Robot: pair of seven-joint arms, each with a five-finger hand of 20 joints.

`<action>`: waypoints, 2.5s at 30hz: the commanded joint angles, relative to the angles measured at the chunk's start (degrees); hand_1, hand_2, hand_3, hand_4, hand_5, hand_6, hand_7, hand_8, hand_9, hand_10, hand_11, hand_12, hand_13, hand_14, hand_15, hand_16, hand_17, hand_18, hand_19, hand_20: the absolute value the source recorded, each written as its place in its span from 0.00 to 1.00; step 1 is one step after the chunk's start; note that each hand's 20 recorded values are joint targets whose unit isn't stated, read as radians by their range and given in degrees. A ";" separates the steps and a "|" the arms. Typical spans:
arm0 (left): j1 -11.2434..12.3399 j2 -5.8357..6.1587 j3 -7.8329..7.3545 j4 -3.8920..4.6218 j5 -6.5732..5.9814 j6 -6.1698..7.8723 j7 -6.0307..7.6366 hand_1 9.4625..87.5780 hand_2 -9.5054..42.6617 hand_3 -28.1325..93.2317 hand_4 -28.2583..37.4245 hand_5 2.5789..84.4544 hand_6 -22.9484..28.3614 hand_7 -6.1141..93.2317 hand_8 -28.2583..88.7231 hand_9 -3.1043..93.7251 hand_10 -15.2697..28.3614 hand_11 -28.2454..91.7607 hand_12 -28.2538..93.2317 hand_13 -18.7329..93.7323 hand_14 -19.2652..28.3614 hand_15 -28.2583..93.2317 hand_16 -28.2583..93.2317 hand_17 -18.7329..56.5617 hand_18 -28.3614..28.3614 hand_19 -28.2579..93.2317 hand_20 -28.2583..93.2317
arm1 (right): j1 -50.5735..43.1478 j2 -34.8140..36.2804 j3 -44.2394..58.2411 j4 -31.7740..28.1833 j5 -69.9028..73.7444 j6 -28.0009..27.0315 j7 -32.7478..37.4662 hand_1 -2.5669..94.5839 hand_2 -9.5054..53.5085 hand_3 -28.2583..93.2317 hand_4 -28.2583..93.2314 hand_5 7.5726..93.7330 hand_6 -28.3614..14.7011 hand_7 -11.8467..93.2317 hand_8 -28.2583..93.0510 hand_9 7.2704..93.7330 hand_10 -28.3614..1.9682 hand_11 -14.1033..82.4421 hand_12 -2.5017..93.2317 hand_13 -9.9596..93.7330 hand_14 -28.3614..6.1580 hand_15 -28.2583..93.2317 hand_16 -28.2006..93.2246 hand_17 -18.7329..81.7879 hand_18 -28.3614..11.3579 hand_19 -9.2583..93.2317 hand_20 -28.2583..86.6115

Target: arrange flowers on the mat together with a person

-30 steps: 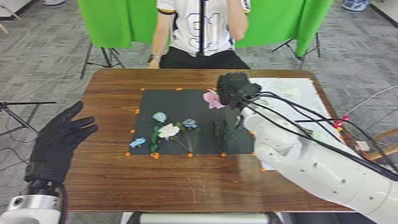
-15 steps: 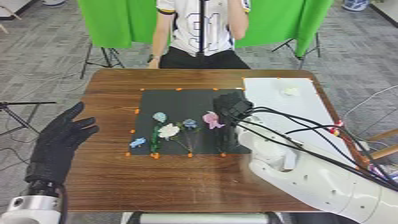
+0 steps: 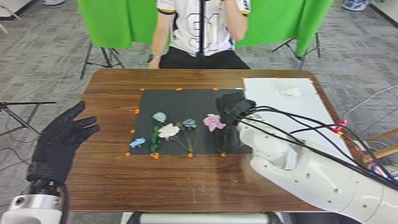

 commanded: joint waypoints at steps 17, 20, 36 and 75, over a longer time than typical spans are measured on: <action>1.54 0.03 0.13 0.26 -0.19 0.56 0.37 0.12 0.30 0.88 0.00 0.36 0.58 0.23 0.14 0.34 0.77 0.50 0.31 0.35 0.93 0.74 0.13 0.12 0.87 0.64 0.35 | -41.76 -6.26 52.48 -17.67 35.53 5.52 -6.89 0.29 0.14 0.82 0.03 0.51 0.62 0.24 0.14 0.56 0.34 0.37 0.20 0.61 0.36 0.76 0.34 0.36 0.17 0.76 0.37; 1.92 -0.21 0.19 0.11 0.06 0.80 0.29 0.12 0.30 0.88 0.00 0.36 0.58 0.23 0.14 0.34 0.76 0.50 0.31 0.34 0.92 0.73 0.13 0.12 0.88 0.64 0.35 | -47.78 -10.21 58.86 -18.29 47.20 7.00 -11.29 0.28 0.15 0.83 0.03 0.49 0.62 0.24 0.14 0.53 0.32 0.36 0.20 0.58 0.33 0.75 0.33 0.34 0.16 0.73 0.37; 5.27 -1.76 -0.13 -0.49 2.14 0.18 0.05 0.12 0.30 0.88 0.00 0.36 0.57 0.23 0.14 0.35 0.78 0.51 0.32 0.35 0.93 0.74 0.14 0.12 0.88 0.64 0.35 | -60.33 -16.96 72.06 -19.84 71.28 5.13 -18.45 0.25 0.19 0.83 0.03 0.44 0.63 0.24 0.15 0.46 0.32 0.34 0.20 0.50 0.26 0.73 0.31 0.28 0.12 0.66 0.40; 1.81 -2.47 2.20 0.07 2.18 0.51 -0.61 0.12 0.31 0.88 0.00 0.37 0.59 0.23 0.14 0.36 0.79 0.52 0.32 0.36 0.94 0.75 0.13 0.12 0.87 0.65 0.34 | -59.61 -16.77 70.53 -18.26 77.81 5.23 -21.44 0.25 0.22 0.84 0.03 0.43 0.64 0.24 0.14 0.46 0.32 0.34 0.20 0.49 0.25 0.73 0.31 0.26 0.14 0.63 0.43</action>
